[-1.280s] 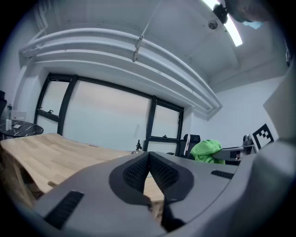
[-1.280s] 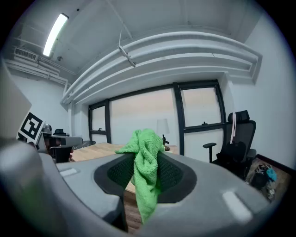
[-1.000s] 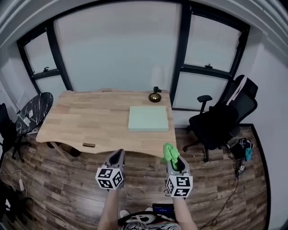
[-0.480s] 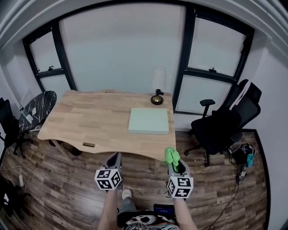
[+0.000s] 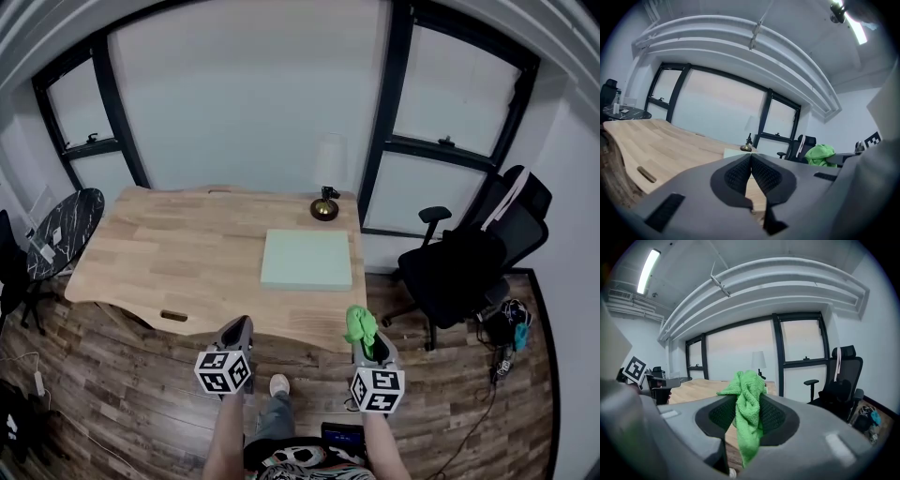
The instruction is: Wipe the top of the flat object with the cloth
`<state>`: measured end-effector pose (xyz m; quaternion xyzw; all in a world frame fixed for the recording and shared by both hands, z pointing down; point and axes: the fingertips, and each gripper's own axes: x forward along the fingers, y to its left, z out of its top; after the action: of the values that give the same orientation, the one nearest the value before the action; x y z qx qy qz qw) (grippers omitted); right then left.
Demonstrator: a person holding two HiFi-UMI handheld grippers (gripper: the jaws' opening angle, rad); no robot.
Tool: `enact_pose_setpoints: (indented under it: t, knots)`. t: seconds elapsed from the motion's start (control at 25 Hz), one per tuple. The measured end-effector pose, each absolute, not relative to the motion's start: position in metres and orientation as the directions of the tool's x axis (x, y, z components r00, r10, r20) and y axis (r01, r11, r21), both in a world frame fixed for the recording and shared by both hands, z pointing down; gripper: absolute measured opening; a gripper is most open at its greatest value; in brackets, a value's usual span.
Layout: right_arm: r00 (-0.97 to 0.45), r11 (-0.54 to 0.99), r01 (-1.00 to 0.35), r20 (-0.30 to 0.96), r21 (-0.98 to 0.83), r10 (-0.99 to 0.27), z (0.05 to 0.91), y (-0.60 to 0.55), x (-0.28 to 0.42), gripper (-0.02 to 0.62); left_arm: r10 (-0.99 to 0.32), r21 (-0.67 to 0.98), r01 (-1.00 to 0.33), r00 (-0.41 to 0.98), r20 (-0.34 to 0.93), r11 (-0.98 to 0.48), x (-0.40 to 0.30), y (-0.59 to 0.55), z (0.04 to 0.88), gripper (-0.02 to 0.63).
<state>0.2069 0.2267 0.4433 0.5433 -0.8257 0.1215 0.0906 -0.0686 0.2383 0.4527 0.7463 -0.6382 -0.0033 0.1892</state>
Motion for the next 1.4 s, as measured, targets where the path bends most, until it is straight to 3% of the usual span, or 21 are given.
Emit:
enact_pose_setpoints:
  t: [0.72, 1.4]
  knots:
    - [-0.288, 0.288, -0.956, 0.414, -0.064, -0.864, 0.494, 0.003, 0.169, 0.135, -0.882, 0.327, -0.925, 0.312, 0.354, -0.196, -0.128, -0.011, 0.508, 0.008]
    - [-0.33, 0.278, -0.944, 0.474, -0.179, -0.816, 0.526, -0.031, 0.151, 0.135, -0.817, 0.332, -0.902, 0.401, 0.414, -0.275, -0.118, -0.059, 0.542, 0.008]
